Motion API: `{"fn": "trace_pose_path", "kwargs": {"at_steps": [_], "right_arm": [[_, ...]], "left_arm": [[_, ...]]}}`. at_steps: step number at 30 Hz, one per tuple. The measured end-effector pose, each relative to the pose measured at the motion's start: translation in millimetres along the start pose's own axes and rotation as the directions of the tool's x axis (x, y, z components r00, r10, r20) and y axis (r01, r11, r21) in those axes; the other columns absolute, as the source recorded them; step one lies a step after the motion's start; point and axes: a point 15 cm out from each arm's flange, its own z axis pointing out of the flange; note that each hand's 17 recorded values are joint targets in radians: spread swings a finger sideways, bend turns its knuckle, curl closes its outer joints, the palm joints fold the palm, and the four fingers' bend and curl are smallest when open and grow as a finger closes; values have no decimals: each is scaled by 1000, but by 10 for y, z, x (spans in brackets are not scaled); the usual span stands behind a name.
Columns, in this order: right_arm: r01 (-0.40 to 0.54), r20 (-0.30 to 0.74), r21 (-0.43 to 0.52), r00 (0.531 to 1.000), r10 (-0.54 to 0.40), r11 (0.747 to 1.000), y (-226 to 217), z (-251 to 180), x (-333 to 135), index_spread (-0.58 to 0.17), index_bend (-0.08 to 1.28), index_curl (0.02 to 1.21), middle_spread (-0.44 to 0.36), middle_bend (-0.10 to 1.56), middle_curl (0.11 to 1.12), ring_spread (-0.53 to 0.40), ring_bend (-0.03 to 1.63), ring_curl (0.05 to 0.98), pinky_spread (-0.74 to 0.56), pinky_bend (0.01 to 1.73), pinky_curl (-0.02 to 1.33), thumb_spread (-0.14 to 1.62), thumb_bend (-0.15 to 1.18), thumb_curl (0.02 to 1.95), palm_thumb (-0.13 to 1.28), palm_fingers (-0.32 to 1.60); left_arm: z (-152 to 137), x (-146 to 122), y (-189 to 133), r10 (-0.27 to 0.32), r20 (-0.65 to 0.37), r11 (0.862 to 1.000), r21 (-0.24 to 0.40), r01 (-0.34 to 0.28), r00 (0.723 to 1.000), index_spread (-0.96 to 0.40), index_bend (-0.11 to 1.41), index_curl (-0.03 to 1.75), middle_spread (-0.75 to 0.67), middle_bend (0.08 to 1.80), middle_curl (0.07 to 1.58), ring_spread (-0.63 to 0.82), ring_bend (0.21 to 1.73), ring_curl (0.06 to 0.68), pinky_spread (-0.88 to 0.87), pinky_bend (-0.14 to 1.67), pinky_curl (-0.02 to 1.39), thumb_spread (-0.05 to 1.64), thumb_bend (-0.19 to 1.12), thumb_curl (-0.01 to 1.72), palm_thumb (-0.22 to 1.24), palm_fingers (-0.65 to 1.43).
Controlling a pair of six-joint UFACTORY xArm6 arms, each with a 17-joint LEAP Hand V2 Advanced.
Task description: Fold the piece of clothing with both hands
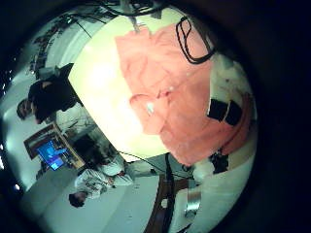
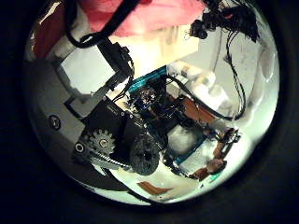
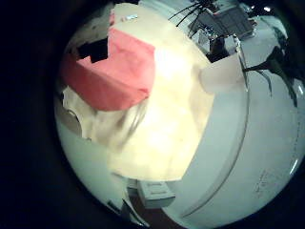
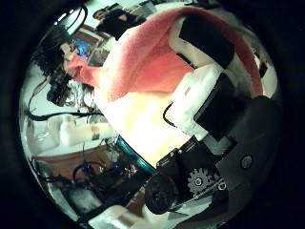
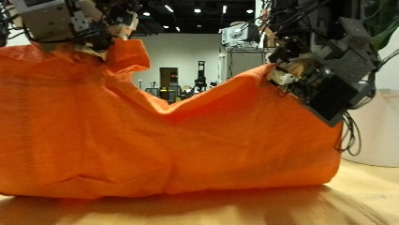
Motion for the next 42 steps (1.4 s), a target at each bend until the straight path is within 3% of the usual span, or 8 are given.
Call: {"fn": "trace_pose_path", "kwargs": {"at_steps": [8,18,26,29,30,34,36,42], "right_arm": [[-69,16,-66,997,70,995,-653,279,164,-279,988,815,-138,1230,730,-226,1283,617,-358,1072,750,1447,13,453,1011,1094],[-76,15,-158,997,79,985,-1183,850,235,-261,940,779,-109,1215,692,-224,1255,610,-354,1026,820,1424,-17,448,954,1109],[-62,-64,-214,997,49,975,-1375,1265,415,-290,669,717,-122,1090,642,-248,1258,599,-391,1038,870,1494,-13,377,814,947],[-62,-72,-182,996,49,981,-1570,1344,468,-317,402,658,-133,1035,631,-264,1314,610,-414,1102,887,1541,-7,339,769,782],[-61,-75,-165,996,50,984,-1630,1343,483,-320,382,654,-135,1029,631,-266,1320,612,-421,1104,885,1547,-6,335,765,773],[-60,-85,-53,995,55,997,-1936,1240,560,-354,250,594,-160,880,593,-282,1287,591,-499,1040,831,1584,-3,296,733,529],[-73,-94,0,993,73,997,-2025,1132,680,-372,255,576,-154,848,583,-283,1228,566,-522,976,792,1590,-3,279,717,480],[-111,-108,51,987,116,992,-1826,706,947,-393,297,560,-164,798,569,-271,1134,515,-528,834,707,1592,5,234,700,489]], "left_arm": [[45,-433,-586,-88,-38,996,-7,88,995,-237,151,1667,-677,766,1250,-451,1363,532,-659,1186,562,996,-12,792,899,999],[322,-831,-1134,-134,-125,990,-60,127,983,-231,158,1668,-677,784,1250,-449,1371,535,-653,1171,567,992,-13,785,899,979],[645,-1023,-1477,-162,-155,985,-82,150,975,-239,143,1562,-671,825,1193,-470,1265,518,-657,1076,567,1008,-35,678,761,826],[700,-1084,-1548,-177,-155,983,-70,168,972,-240,70,1453,-649,782,1135,-467,1193,508,-648,1076,587,1029,-31,631,728,549],[704,-1097,-1564,-180,-156,983,-65,172,971,-230,31,1400,-630,736,1112,-450,1196,509,-640,1084,593,1036,-29,619,723,429],[695,-1197,-1661,-204,-193,978,-7,206,960,-139,69,1160,-422,452,991,-251,1077,473,-512,1074,608,1098,-31,560,668,-47],[680,-1251,-1699,-220,-223,973,22,230,950,-68,118,1053,-244,342,908,-58,950,411,-302,878,550,1143,-37,524,615,-225],[512,-1409,-1648,-231,-296,956,108,273,927,87,77,760,236,139,679,343,707,292,263,608,416,1229,-24,436,496,-263]]}}
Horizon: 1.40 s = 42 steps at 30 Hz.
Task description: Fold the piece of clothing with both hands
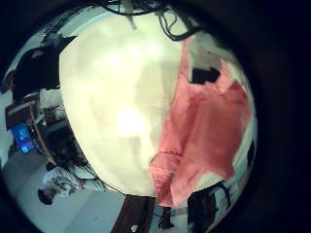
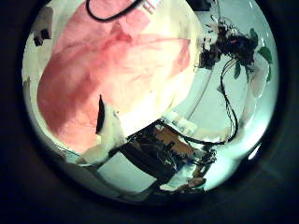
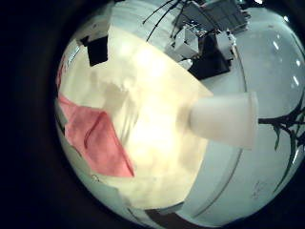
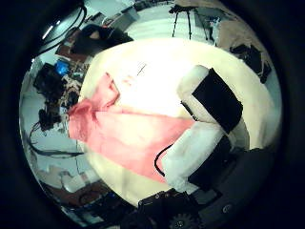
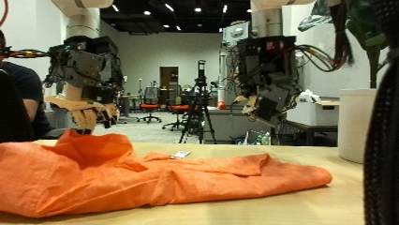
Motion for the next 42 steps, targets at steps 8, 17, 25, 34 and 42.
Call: {"fn": "trace_pose_path", "kwargs": {"at_steps": [8,17,25,34,42], "right_arm": [[7,-8,-46,1000,-7,999,758,-251,295,-413,347,566,-193,764,560,-278,1004,470,-498,757,666,1575,-5,201,662,454],[153,108,-335,986,-124,930,1636,139,369,-365,340,486,-51,455,417,0,545,298,27,456,521,1300,-24,196,485,-23],[192,160,-418,978,-136,888,1916,721,229,-354,229,412,-28,325,358,66,419,251,176,380,433,1130,-18,252,554,35],[218,181,-494,973,-146,842,1978,1187,-35,-302,172,358,-9,262,337,83,378,238,184,333,381,1023,-18,278,558,111],[194,82,-486,981,-177,852,1889,1243,171,-304,227,361,-133,358,362,-106,527,257,17,260,323,996,-9,314,673,597]], "left_arm": [[-479,-24,269,17,19,995,101,-19,1000,131,103,501,466,132,464,527,550,229,515,452,325,1245,-20,373,444,-216],[-238,298,762,79,50,997,5,-79,996,131,115,343,505,142,322,594,453,205,578,377,295,1211,-22,337,404,-177],[190,522,1030,132,71,991,-19,-131,989,128,124,268,506,150,250,611,412,204,591,334,286,1197,-17,320,402,-147],[276,650,1251,185,79,983,-29,-183,980,127,127,227,501,159,216,622,392,208,570,307,292,1183,-18,308,399,-127],[355,634,1372,191,90,981,-47,-187,977,131,129,207,500,165,201,619,385,214,553,285,298,1171,-19,301,395,-110]]}}
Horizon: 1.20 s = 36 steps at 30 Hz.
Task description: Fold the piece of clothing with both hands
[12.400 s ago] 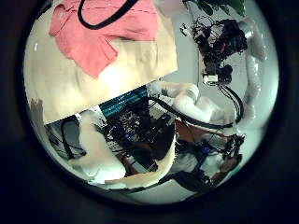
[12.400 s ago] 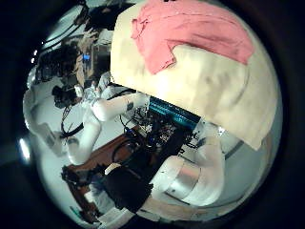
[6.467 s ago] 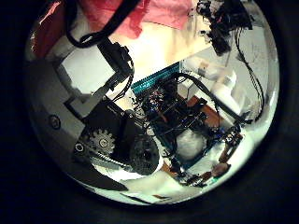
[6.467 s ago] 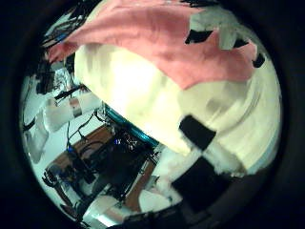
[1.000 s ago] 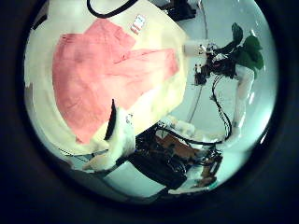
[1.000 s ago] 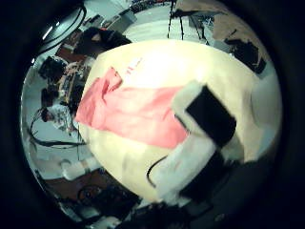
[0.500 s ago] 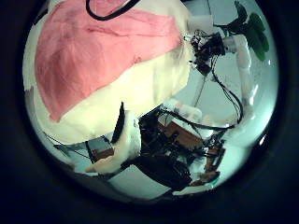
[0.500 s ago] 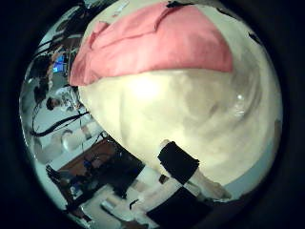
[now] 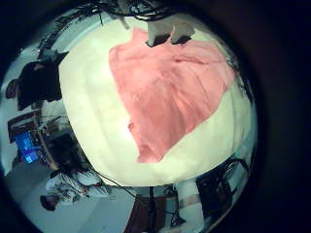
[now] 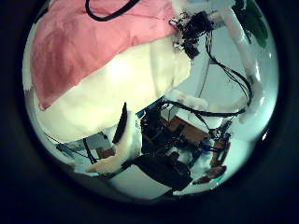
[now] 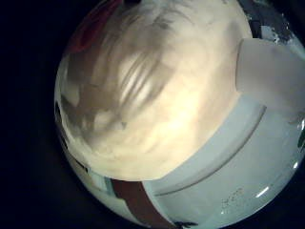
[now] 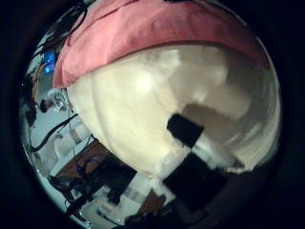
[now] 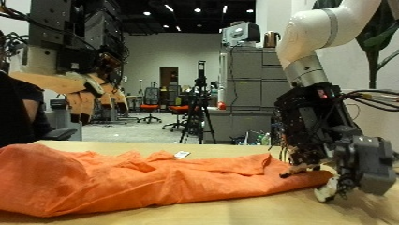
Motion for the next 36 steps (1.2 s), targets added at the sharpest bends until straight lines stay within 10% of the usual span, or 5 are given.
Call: {"fn": "trace_pose_path", "kwargs": {"at_steps": [5,9,20,30,36], "right_arm": [[11,-16,40,1000,-10,999,-43,-83,28,-364,289,420,-185,554,449,-263,757,348,-379,525,379,989,-4,340,767,1303],[10,-20,46,1000,-10,999,37,-129,33,-368,514,536,-178,786,546,-279,905,428,-488,703,460,977,-8,364,841,1479],[35,-30,77,999,-33,996,494,-361,-29,-292,943,745,-133,1161,696,-229,1217,580,-382,1098,668,984,91,499,1133,1260],[-23,-36,116,999,27,993,873,-1081,96,-253,1043,799,-120,1280,740,-214,1325,643,-315,1189,763,1019,76,600,1173,1145],[126,-124,229,987,-99,965,422,-1935,-528,-244,1060,809,-116,1302,745,-206,1341,657,-300,1191,796,1029,49,649,1171,1123]], "left_arm": [[17,-23,19,-3,6,1000,-7,3,1000,138,129,200,495,169,201,625,386,216,552,277,302,1169,-18,298,396,-106],[15,-34,24,-2,9,1000,-7,2,1000,139,130,196,492,172,205,626,385,217,552,272,305,1169,-17,297,397,-99],[31,-168,137,-8,16,1000,-16,8,1000,151,132,191,476,175,214,619,385,220,551,261,311,1168,-18,295,419,-92],[126,-462,470,-49,23,998,-28,50,999,153,131,189,472,177,223,613,384,222,545,264,315,1172,-14,295,437,-81],[143,-735,643,-101,7,995,-25,102,995,153,131,188,472,177,229,610,386,224,548,271,319,1177,-15,296,455,-80]]}}
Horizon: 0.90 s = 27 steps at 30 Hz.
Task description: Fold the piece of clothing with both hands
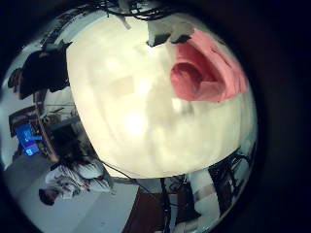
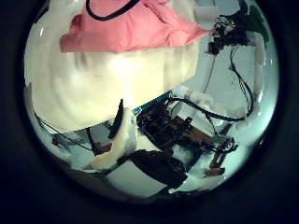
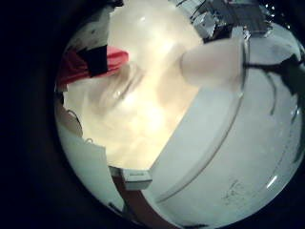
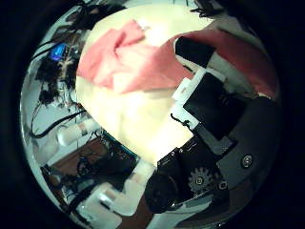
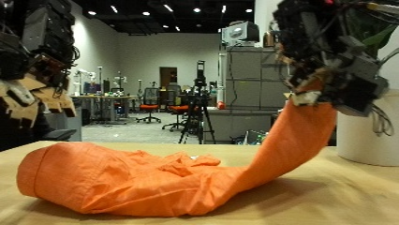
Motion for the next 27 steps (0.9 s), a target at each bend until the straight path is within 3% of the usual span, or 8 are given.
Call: {"fn": "trace_pose_path", "kwargs": {"at_steps": [7,12,20,23,27], "right_arm": [[167,-53,91,985,-163,982,-579,-371,-818,-240,1074,816,-116,1310,750,-200,1357,667,-286,1176,828,1046,28,690,1173,1109],[331,-101,162,943,-318,930,-1113,-574,-1597,-238,1080,819,-116,1316,753,-199,1359,672,-285,1159,851,1058,14,716,1175,1101],[447,-124,269,895,-429,853,-1812,-774,-2367,-232,1082,824,-118,1316,760,-200,1362,678,-282,1134,900,1074,-3,756,1184,1087],[463,-65,324,881,-469,825,-2020,-751,-2728,-231,1081,826,-118,1310,761,-200,1363,680,-280,1125,917,1084,-2,766,1188,1085],[460,84,347,853,-515,818,-2102,-497,-3151,-229,1083,828,-119,1307,764,-200,1363,683,-279,1109,934,1104,-2,780,1192,1080]], "left_arm": [[99,-397,277,-61,-48,998,9,61,997,153,131,187,461,179,237,608,390,227,548,267,318,1180,-15,294,469,-80],[182,-661,470,-91,-69,996,15,92,993,153,133,190,456,180,241,607,390,227,548,266,317,1185,-16,291,476,-79],[295,-774,595,-108,-93,994,13,109,990,153,132,191,455,180,246,607,390,226,549,264,317,1184,-16,294,487,-78],[309,-812,639,-116,-99,993,15,118,988,159,132,191,455,180,247,607,390,226,545,263,317,1184,-16,294,488,-78],[341,-856,718,-118,-112,992,20,121,987,161,134,191,455,179,248,607,390,226,542,262,317,1185,-17,295,488,-78]]}}
